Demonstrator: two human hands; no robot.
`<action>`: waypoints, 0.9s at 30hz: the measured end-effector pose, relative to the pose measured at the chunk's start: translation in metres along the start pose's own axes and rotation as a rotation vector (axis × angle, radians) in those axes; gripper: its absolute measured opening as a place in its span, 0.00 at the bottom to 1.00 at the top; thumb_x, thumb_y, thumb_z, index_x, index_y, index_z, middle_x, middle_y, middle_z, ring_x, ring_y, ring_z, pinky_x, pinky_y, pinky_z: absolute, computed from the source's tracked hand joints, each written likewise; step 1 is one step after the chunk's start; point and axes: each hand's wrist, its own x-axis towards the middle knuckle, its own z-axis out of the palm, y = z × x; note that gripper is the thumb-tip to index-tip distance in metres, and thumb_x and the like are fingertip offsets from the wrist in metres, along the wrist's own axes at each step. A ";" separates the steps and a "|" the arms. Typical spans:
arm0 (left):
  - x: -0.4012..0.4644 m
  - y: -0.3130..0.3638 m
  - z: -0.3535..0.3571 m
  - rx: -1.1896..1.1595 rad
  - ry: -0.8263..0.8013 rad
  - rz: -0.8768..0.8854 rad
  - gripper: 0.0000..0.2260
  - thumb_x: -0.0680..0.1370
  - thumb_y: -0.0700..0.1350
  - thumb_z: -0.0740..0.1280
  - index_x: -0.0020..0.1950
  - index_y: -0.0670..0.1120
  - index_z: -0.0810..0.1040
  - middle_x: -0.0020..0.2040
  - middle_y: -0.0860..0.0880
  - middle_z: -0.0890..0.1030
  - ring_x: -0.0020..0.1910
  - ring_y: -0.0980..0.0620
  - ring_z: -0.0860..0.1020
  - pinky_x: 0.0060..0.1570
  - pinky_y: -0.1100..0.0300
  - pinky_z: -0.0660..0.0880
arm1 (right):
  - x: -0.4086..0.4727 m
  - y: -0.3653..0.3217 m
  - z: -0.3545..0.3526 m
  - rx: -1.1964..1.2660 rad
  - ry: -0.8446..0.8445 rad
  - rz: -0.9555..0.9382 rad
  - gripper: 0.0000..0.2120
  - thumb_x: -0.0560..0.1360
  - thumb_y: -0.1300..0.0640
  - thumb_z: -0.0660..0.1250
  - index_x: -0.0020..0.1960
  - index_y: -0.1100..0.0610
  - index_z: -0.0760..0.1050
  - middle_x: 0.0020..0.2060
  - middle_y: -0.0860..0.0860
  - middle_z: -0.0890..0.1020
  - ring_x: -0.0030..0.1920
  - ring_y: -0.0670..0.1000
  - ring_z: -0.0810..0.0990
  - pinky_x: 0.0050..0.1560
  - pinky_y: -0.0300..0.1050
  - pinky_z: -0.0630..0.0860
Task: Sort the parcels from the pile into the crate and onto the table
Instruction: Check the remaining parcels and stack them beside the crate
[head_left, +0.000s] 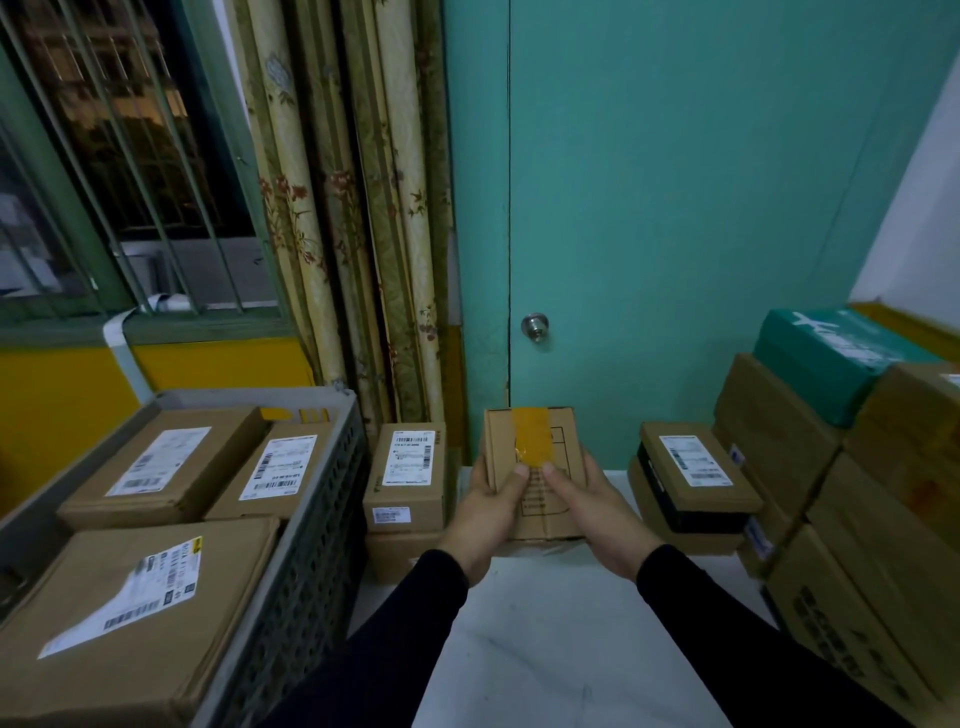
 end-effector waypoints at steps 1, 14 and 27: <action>0.000 0.001 0.000 0.013 0.002 -0.001 0.27 0.83 0.51 0.66 0.80 0.55 0.61 0.63 0.50 0.81 0.59 0.50 0.82 0.55 0.54 0.82 | 0.000 0.000 0.001 -0.006 -0.001 0.000 0.22 0.83 0.53 0.65 0.75 0.46 0.65 0.63 0.47 0.82 0.59 0.47 0.83 0.53 0.42 0.81; 0.003 0.029 -0.019 -0.199 0.020 -0.107 0.33 0.72 0.72 0.64 0.69 0.53 0.74 0.61 0.44 0.81 0.60 0.45 0.79 0.53 0.50 0.76 | 0.012 0.008 -0.025 0.465 0.098 0.137 0.35 0.80 0.31 0.53 0.73 0.56 0.72 0.66 0.59 0.79 0.66 0.61 0.79 0.65 0.60 0.76; 0.004 0.010 -0.003 0.002 0.114 -0.072 0.28 0.72 0.67 0.72 0.64 0.53 0.71 0.60 0.45 0.81 0.56 0.44 0.82 0.60 0.42 0.79 | 0.004 0.017 -0.015 0.321 0.041 0.214 0.23 0.85 0.43 0.56 0.65 0.58 0.79 0.57 0.59 0.85 0.60 0.59 0.83 0.67 0.58 0.75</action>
